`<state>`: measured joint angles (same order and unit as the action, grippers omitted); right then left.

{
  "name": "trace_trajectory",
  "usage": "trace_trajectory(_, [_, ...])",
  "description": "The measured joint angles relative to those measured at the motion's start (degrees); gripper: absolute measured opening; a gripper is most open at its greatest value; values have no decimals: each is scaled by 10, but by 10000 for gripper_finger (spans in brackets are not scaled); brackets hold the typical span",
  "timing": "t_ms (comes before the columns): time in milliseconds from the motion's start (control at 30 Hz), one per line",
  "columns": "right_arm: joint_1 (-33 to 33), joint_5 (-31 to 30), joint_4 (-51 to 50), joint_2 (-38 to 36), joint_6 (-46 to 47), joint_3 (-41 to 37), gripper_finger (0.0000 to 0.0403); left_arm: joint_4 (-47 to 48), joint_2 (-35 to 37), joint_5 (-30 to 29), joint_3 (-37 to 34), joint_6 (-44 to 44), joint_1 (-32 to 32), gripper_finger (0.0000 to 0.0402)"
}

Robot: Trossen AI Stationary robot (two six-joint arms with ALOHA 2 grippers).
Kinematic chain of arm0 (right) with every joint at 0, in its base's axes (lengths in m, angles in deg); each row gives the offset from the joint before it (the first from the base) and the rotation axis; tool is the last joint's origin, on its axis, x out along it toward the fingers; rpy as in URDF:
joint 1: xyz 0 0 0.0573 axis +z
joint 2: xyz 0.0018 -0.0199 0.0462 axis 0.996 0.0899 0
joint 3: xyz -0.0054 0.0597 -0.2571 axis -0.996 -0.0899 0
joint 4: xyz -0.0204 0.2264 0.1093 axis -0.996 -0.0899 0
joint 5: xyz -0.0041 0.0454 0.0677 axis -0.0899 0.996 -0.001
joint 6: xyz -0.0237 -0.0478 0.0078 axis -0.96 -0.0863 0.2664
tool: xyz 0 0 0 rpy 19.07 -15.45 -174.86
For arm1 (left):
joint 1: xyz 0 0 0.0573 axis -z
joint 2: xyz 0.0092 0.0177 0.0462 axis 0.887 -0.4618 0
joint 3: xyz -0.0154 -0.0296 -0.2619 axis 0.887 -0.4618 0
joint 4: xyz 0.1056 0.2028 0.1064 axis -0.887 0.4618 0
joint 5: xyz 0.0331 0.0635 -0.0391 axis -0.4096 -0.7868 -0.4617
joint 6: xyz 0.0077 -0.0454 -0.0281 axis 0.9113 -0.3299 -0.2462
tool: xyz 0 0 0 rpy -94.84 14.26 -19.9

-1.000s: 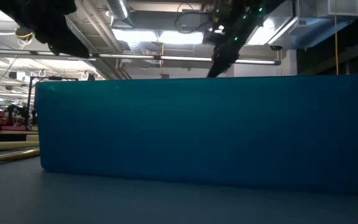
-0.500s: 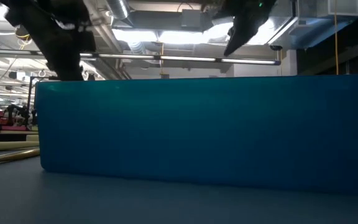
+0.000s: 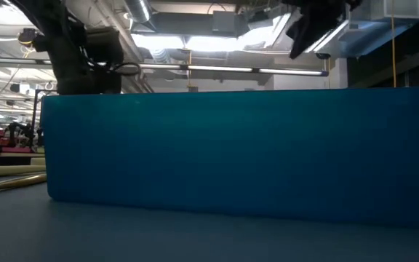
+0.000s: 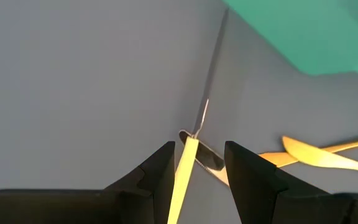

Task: Sort silverware by color (type)
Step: Put the yellow knife into the green bin

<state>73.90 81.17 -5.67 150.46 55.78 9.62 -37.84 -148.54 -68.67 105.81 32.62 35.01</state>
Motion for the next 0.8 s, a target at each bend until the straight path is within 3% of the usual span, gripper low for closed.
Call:
trace_trajectory(400, [2, 0, 128, -103, 78, -172, 101, 0, -74, 0, 0, 17, 0, 133])
trace_trajectory(800, [2, 1, 147, -113, 90, -187, 101, 1, -141, -2, 3, 29, 1, 133])
